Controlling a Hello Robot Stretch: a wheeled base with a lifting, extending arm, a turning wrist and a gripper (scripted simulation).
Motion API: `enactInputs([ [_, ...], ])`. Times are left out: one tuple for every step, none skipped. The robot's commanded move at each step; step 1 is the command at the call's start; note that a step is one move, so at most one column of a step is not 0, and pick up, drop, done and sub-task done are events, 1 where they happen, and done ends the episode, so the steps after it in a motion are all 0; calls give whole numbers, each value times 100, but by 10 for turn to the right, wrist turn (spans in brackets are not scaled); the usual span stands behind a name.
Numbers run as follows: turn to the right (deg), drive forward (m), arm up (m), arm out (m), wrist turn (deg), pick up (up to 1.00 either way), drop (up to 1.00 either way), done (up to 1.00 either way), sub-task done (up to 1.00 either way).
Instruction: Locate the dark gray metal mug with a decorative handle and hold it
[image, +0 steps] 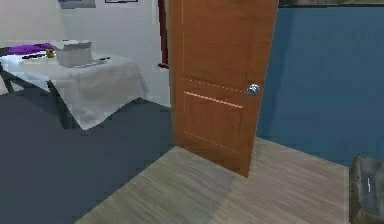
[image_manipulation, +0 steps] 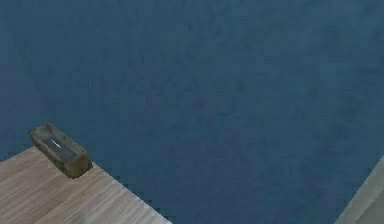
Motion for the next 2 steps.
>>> enactInputs([
  [0,25,0,0,0,0,0,0,0],
  [-420,0,0,0,0,0,0,0,0],
])
